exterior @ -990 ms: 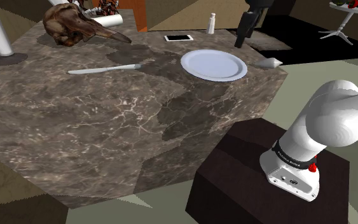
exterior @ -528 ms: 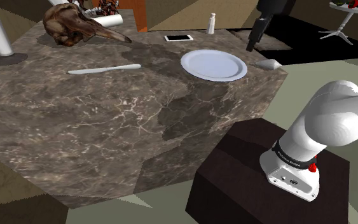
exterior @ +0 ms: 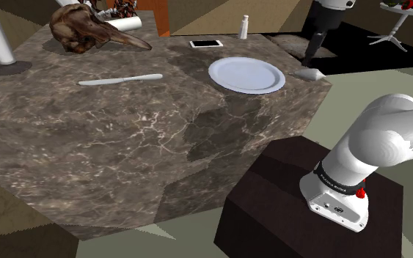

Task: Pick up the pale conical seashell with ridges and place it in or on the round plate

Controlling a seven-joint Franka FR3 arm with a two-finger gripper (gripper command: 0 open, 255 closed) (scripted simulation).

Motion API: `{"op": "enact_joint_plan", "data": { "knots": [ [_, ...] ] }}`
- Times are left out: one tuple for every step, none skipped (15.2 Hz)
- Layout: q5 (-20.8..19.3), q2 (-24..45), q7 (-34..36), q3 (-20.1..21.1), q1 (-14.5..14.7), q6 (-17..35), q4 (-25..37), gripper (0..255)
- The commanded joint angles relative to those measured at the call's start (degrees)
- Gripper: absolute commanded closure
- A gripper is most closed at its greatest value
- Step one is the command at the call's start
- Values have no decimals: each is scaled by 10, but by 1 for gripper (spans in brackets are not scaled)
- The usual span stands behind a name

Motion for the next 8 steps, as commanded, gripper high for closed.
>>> {"op": "enact_joint_plan", "data": {
  "knots": [
    [-20,0,-31,-30,-12,2,-4,0],
    [-29,4,-46,-46,-17,6,-4,0],
    [-38,10,-61,-62,-21,10,-3,0],
    [-45,14,-71,-74,-24,13,-2,0],
    [-47,14,-71,-76,-25,21,-10,0],
    [-49,14,-70,-79,-26,28,-17,0],
    [-52,15,-70,-81,-27,36,-24,0],
    [-54,16,-69,-84,-28,44,-31,0]
  ]
}}
